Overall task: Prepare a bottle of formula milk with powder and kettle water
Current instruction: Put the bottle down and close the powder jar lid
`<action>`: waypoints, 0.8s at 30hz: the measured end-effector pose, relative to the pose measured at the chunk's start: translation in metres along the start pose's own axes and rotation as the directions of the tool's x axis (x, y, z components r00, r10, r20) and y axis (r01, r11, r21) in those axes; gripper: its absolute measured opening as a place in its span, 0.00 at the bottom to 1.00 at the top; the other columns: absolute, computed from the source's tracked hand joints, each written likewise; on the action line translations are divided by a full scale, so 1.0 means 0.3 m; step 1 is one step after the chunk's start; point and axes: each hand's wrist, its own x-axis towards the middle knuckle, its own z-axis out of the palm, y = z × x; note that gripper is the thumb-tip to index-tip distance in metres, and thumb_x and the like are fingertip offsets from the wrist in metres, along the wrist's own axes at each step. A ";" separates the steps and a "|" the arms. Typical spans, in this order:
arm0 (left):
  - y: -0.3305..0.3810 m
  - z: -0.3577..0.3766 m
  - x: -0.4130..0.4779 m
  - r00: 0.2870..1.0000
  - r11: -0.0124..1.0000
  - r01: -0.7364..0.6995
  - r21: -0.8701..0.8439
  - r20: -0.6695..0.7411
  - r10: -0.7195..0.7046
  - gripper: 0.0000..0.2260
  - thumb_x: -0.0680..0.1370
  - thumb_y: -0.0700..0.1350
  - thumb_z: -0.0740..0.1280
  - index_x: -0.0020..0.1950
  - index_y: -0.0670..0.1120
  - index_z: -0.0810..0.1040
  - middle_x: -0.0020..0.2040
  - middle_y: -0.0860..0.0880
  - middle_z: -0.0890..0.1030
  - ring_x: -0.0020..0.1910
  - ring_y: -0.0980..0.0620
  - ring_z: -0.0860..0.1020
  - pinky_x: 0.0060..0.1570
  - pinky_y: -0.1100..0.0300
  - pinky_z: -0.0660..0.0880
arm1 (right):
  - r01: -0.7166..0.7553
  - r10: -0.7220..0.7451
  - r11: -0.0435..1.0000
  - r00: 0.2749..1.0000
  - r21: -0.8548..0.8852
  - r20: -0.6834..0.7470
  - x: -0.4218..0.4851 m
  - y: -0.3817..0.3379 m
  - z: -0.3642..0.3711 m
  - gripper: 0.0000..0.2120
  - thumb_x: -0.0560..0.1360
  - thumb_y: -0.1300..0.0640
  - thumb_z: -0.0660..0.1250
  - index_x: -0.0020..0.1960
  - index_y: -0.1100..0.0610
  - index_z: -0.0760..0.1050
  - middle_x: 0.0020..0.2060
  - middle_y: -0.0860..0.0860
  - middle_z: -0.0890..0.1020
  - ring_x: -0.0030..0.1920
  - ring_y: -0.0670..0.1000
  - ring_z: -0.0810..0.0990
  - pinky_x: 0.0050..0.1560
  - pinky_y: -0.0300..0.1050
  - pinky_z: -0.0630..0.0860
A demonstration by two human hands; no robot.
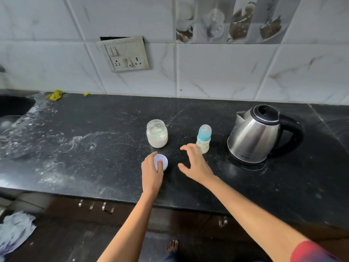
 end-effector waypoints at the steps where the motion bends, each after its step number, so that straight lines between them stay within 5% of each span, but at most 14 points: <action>1: -0.011 -0.012 0.013 1.000 1.000 0.005 -0.004 -0.003 -0.005 0.18 0.79 0.44 0.58 0.70 0.46 0.68 0.67 0.49 0.72 0.67 0.50 0.65 0.61 0.58 0.64 | -0.042 0.044 0.999 0.994 -0.023 0.101 0.003 -0.013 0.028 0.28 0.72 0.52 0.72 0.68 0.58 0.66 0.62 0.54 0.68 0.63 0.52 0.67 0.64 0.52 0.70; 4: -0.044 -0.042 0.052 0.998 0.998 0.052 -0.034 -0.029 -0.053 0.19 0.80 0.44 0.58 0.71 0.46 0.68 0.67 0.48 0.72 0.67 0.50 0.66 0.61 0.59 0.63 | -0.154 0.175 0.984 0.941 -0.093 0.290 0.021 -0.049 0.102 0.38 0.71 0.46 0.73 0.74 0.58 0.60 0.68 0.55 0.65 0.69 0.54 0.62 0.69 0.50 0.65; 7: -0.068 -0.065 0.087 0.996 0.995 0.082 -0.053 -0.041 -0.084 0.18 0.80 0.45 0.58 0.71 0.45 0.68 0.67 0.47 0.72 0.66 0.49 0.67 0.63 0.57 0.65 | -0.209 0.233 0.972 0.916 -0.105 0.328 0.046 -0.076 0.154 0.45 0.69 0.43 0.75 0.75 0.58 0.57 0.71 0.54 0.63 0.71 0.55 0.60 0.70 0.48 0.61; 12: -0.114 -0.104 0.157 0.998 0.997 0.058 -0.051 -0.026 -0.059 0.18 0.80 0.46 0.60 0.70 0.46 0.68 0.66 0.48 0.73 0.64 0.49 0.70 0.64 0.49 0.69 | -0.233 0.259 0.965 0.916 -0.120 0.307 0.111 -0.119 0.226 0.48 0.65 0.41 0.77 0.76 0.57 0.57 0.71 0.53 0.65 0.71 0.54 0.60 0.69 0.48 0.62; 17: -0.149 -0.138 0.221 0.998 0.996 0.054 -0.069 0.018 -0.053 0.19 0.79 0.47 0.62 0.70 0.47 0.68 0.65 0.49 0.74 0.62 0.50 0.71 0.62 0.53 0.70 | -0.239 0.266 0.963 0.918 -0.124 0.295 0.155 -0.148 0.264 0.46 0.64 0.42 0.78 0.74 0.54 0.60 0.70 0.50 0.68 0.70 0.52 0.62 0.67 0.49 0.66; 24: -0.150 -0.168 0.354 0.993 0.994 0.005 -0.109 0.118 0.008 0.33 0.71 0.54 0.74 0.72 0.49 0.65 0.68 0.51 0.70 0.65 0.52 0.70 0.64 0.53 0.69 | -0.402 0.420 0.904 0.900 -0.145 0.119 0.248 -0.116 0.128 0.48 0.64 0.57 0.78 0.75 0.56 0.53 0.67 0.55 0.65 0.66 0.56 0.68 0.62 0.51 0.72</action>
